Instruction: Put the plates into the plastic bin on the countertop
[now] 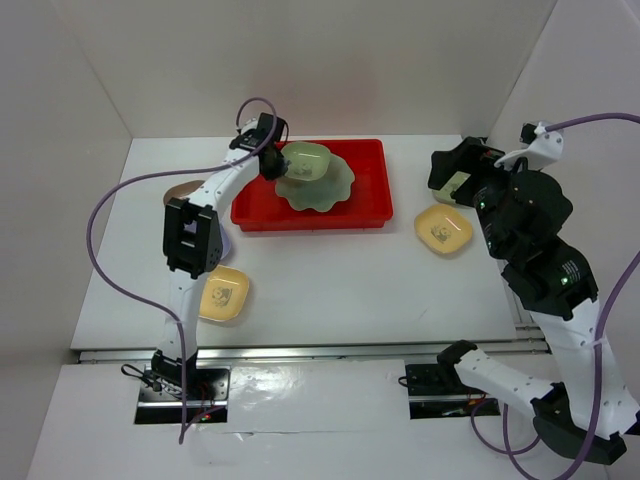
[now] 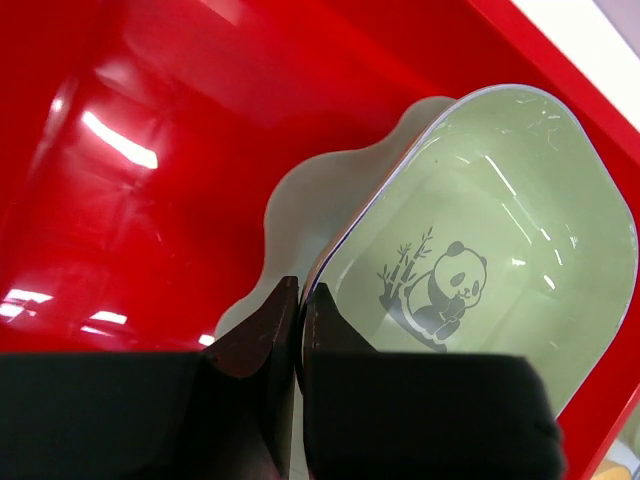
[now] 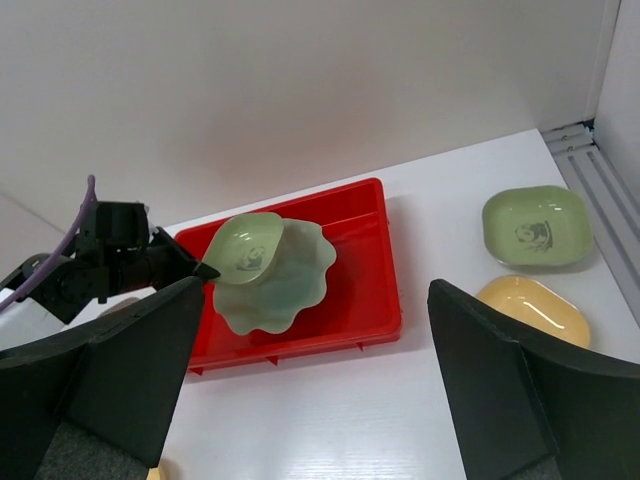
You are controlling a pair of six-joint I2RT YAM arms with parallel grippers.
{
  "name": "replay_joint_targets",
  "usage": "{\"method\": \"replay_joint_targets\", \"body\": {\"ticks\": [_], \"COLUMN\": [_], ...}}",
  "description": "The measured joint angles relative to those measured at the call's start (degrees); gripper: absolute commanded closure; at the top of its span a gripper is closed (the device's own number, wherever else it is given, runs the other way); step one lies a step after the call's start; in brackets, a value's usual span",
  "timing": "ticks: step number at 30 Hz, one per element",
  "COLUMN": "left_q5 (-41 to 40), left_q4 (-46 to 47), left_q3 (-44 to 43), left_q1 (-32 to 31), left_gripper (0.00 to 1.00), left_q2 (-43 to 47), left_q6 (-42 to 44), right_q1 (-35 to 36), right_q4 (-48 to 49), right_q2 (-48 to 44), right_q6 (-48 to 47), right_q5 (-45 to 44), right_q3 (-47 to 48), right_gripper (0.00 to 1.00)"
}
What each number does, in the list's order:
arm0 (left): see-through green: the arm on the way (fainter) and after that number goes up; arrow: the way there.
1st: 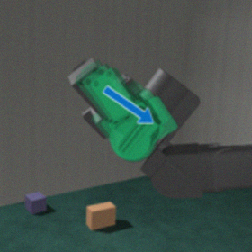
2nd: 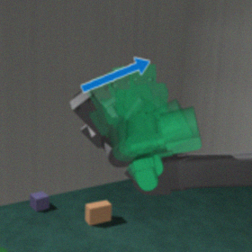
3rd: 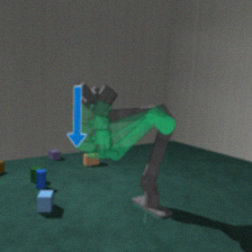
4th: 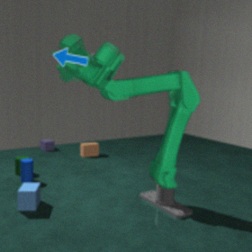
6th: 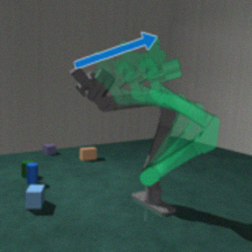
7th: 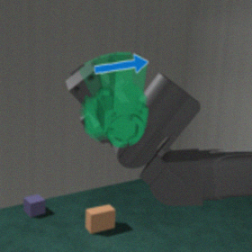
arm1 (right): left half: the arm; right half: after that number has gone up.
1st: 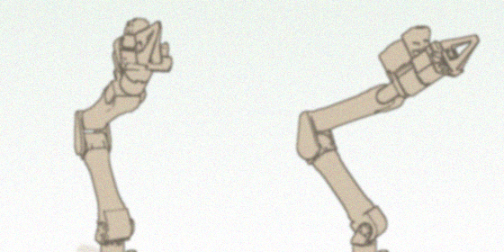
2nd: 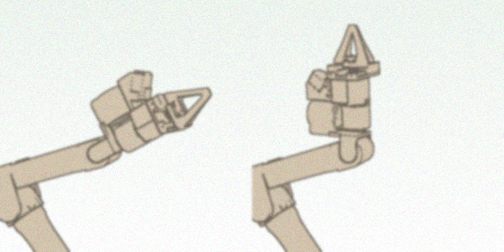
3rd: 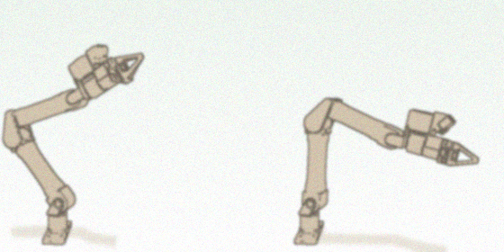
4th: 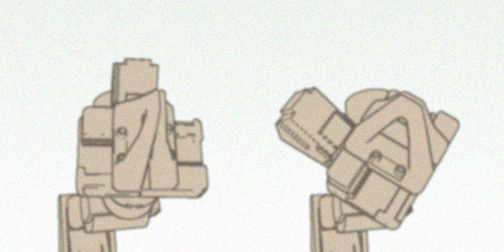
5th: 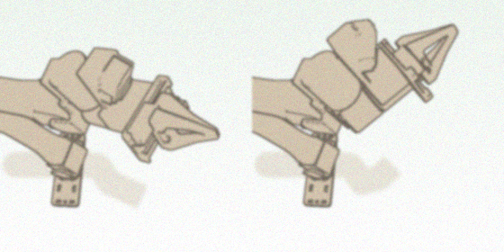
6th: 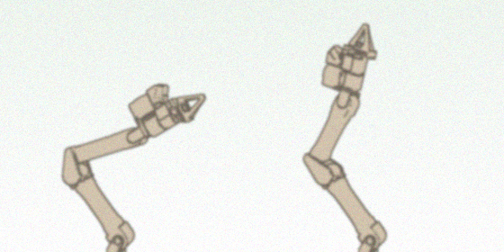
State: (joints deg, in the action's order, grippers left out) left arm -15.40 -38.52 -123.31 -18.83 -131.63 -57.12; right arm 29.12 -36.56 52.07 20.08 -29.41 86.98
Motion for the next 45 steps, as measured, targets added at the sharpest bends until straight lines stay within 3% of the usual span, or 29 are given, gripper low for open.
{"method": "replay_joint_targets", "body": {"ticks": [7, 13, 15, 17, 19, 26, 28, 29, 34, 39, 45], "left_q5": [2.67, 3.43, 3.65, 3.61, 3.08, 1.66, 1.51, 1.27, -3.17, -5.29, -4.59], "left_q4": [3.96, 4.66, 4.81, 4.76, 4.81, 4.92, 4.96, 4.66, 3.87, 4.31, 5.18], "left_q3": [1.29, 1.81, 1.81, 1.81, 2.05, 4.76, 5.75, 6.27, 7.21, 12.74, 27.98], "left_q1": [-1.64, -3.74, -3.96, -3.89, -3.76, -3.26, -3.15, -3.15, -4.94, -9.44, -12.57], "left_gripper": [1.0, 0.86, 0.7, 0.67, 0.53, 0.32, 0.2, 0.01, 0.01, 0.01, 0.01], "left_q2": [-0.44, -0.44, -0.44, -0.44, -0.39, 0.28, 1.25, 2.05, 8.87, 23.45, 45.46], "left_q6": [0.28, 0.39, 0.37, 0.31, 0.33, 0.33, 0.63, 0.92, 4.68, 9.09, 12.09], "right_q1": [0.0, 0.0, 0.0, 0.0, 0.0, 0.0, 0.0, 0.0, -0.13, -3.32, -24.59], "right_q4": [0.07, 0.39, 0.5, 0.52, 0.59, 0.98, 1.05, 1.18, 1.9, 3.26, 7.15], "right_q2": [0.26, 0.26, 0.35, 0.63, 0.79, 0.85, 0.96, 1.01, 3.13, 11.04, 20.37], "right_q6": [-0.44, -0.42, -0.44, -0.42, -0.42, -0.42, -0.39, -0.37, 1.4, 5.05, 9.14], "right_q5": [0.02, 0.59, 0.81, 0.98, 1.18, 1.42, 1.18, 0.7, -4.52, -5.9, 6.97], "right_q3": [-0.09, -1.64, -1.99, -2.38, -2.75, -4.02, -4.33, -4.7, -9.46, -18.25, -25.62], "right_gripper": [0.0, 0.0, 0.0, 0.0, 0.0, 0.0, 0.0, 0.0, 0.0, 0.0, 0.0]}}
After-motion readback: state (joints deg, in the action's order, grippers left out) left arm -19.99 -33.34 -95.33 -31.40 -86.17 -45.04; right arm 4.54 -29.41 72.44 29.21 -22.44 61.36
